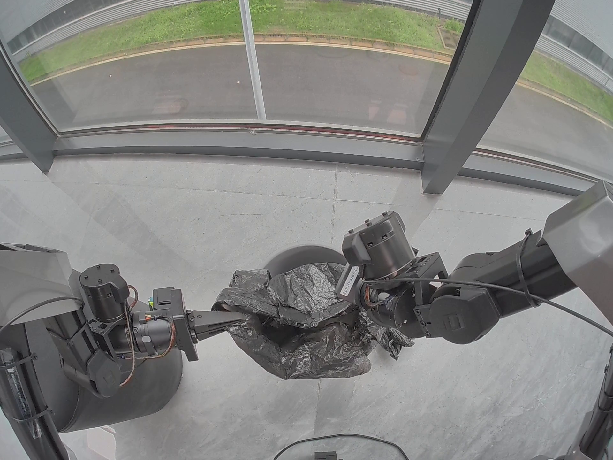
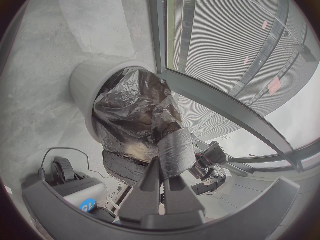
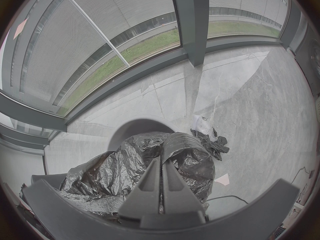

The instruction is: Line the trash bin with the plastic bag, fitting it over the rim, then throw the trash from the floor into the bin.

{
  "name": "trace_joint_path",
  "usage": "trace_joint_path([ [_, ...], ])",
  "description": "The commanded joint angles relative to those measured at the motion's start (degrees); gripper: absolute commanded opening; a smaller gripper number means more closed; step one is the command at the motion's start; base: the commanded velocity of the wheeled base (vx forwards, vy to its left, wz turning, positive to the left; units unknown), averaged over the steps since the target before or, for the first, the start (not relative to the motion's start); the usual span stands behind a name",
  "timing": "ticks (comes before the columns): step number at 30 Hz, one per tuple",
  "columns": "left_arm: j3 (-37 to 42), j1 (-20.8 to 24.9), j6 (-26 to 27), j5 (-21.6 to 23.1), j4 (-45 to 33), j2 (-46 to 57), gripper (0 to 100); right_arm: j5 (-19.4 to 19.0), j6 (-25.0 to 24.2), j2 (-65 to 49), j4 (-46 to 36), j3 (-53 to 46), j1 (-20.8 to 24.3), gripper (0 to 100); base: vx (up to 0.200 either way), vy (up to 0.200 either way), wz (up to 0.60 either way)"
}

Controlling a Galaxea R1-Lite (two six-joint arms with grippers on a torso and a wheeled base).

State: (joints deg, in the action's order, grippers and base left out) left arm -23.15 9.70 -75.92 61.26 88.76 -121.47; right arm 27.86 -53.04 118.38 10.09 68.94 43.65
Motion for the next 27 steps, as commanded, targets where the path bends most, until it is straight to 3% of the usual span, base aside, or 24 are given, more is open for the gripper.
trace_joint_path([
  [1, -2.7, -1.0, -0.2, 0.0, 0.0, -2.5, 0, 0.0, 0.0, 2.6, -0.1, 2.4, -0.2, 0, 0.0, 0.0, 0.0],
  [27, -10.2, -4.4, -0.3, 0.1, -0.1, -8.3, 0, -0.3, 2.2, 7.9, 0.0, 11.7, -3.0, 0, 0.0, 0.0, 0.0],
])
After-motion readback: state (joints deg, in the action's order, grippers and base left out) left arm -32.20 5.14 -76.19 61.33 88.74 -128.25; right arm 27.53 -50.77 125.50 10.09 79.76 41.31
